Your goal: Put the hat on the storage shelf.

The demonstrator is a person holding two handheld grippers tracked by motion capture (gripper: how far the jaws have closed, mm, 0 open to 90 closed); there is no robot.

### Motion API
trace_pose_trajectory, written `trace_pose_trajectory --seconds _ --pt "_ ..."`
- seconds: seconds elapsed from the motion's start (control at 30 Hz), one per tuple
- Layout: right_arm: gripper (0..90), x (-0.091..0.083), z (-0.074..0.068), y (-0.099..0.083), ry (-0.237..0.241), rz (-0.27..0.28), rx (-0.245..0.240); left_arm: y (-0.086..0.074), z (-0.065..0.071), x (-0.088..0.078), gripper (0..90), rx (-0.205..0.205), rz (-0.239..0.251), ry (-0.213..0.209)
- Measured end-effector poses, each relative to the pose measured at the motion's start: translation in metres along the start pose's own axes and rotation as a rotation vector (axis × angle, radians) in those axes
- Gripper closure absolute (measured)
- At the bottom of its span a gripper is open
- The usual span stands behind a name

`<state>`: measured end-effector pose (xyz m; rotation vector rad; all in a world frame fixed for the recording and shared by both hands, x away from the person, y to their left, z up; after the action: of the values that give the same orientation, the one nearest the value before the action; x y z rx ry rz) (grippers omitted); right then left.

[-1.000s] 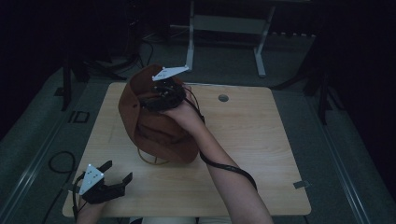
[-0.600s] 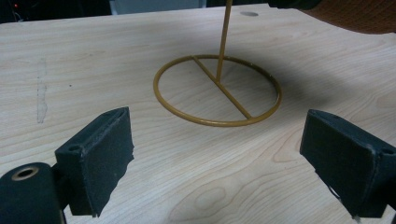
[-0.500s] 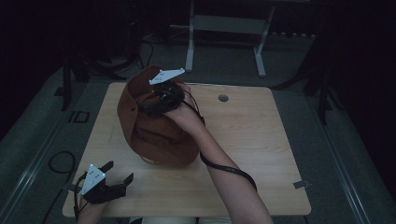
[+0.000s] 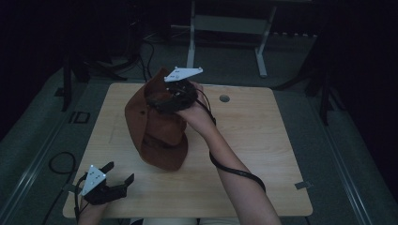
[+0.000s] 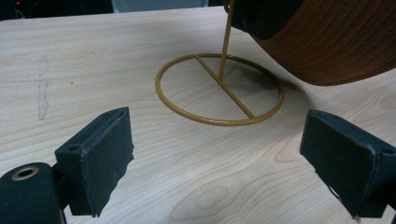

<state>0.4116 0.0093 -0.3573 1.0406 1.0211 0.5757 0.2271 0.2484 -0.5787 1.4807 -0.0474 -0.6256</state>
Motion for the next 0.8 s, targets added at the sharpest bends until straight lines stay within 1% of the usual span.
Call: trace_pose_trajectory --seconds 0.03,0.07,0.1,0.17,0.23,0.3,0.33,0.37,0.4,0.43,0.47,0.5,0.73,0.77,0.8 --pt "14.4 -0.002 0.001 -0.002 -0.010 -0.002 -0.003 0.000 0.000 0.000 10.3 -0.001 0.000 -0.001" --pt "14.4 -0.002 0.001 -0.002 -0.010 -0.002 -0.003 0.000 0.000 0.000 10.3 -0.001 0.000 -0.001" --pt "14.4 -0.008 0.004 -0.007 -0.010 0.000 0.014 0.000 0.000 0.000 10.3 0.001 0.001 0.001" --pt "14.4 -0.013 0.007 -0.011 -0.016 -0.006 0.020 0.000 0.001 0.000 10.3 0.001 0.002 0.001" --pt "14.4 -0.018 0.010 -0.018 -0.009 -0.005 0.027 0.000 0.001 0.000 10.3 0.002 0.003 -0.001" --pt "14.5 -0.023 0.013 -0.025 -0.015 -0.009 0.025 0.000 0.002 0.001 10.3 0.006 -0.001 -0.001" --pt "14.5 -0.026 0.016 -0.031 -0.006 -0.009 0.035 0.000 0.002 0.001 10.3 0.005 -0.002 -0.003" --pt "14.5 -0.026 0.016 -0.031 -0.006 -0.009 0.035 0.000 0.002 0.001 10.3 0.005 -0.002 -0.003" --pt "14.5 -0.029 0.019 -0.038 -0.008 -0.016 0.041 0.000 0.003 0.002 10.3 0.007 -0.004 -0.005" --pt "14.5 -0.029 0.019 -0.038 -0.008 -0.016 0.041 0.000 0.003 0.002 10.3 0.007 -0.004 -0.005" --pt "14.5 -0.031 0.021 -0.043 -0.013 -0.021 0.039 0.000 0.003 0.003 10.3 0.011 -0.008 -0.005" --pt "14.5 -0.035 0.024 -0.052 -0.016 -0.027 0.049 0.000 0.004 0.003 10.3 0.010 -0.004 -0.008" --pt "14.5 -0.049 0.031 -0.078 -0.028 -0.038 0.069 0.000 0.006 0.004 10.3 0.016 -0.001 -0.010" --pt "14.5 -0.049 0.031 -0.078 -0.028 -0.038 0.069 0.000 0.006 0.004 10.3 0.017 -0.002 -0.011" --pt "14.5 -0.053 0.032 -0.085 -0.032 -0.039 0.077 -0.001 0.006 0.005 10.3 0.016 -0.005 -0.013"
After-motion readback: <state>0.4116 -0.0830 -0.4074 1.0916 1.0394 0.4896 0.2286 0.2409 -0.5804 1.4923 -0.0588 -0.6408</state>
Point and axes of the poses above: each handheld gripper's, and its own axes: x roughly forward along the jaws, y roughly out of its top, z roughly to its right, the point moved 2 cm from there along x, roughly forward along the jaws, and after that the axes turned 4 degrees about -x, right-handed, at the moved point
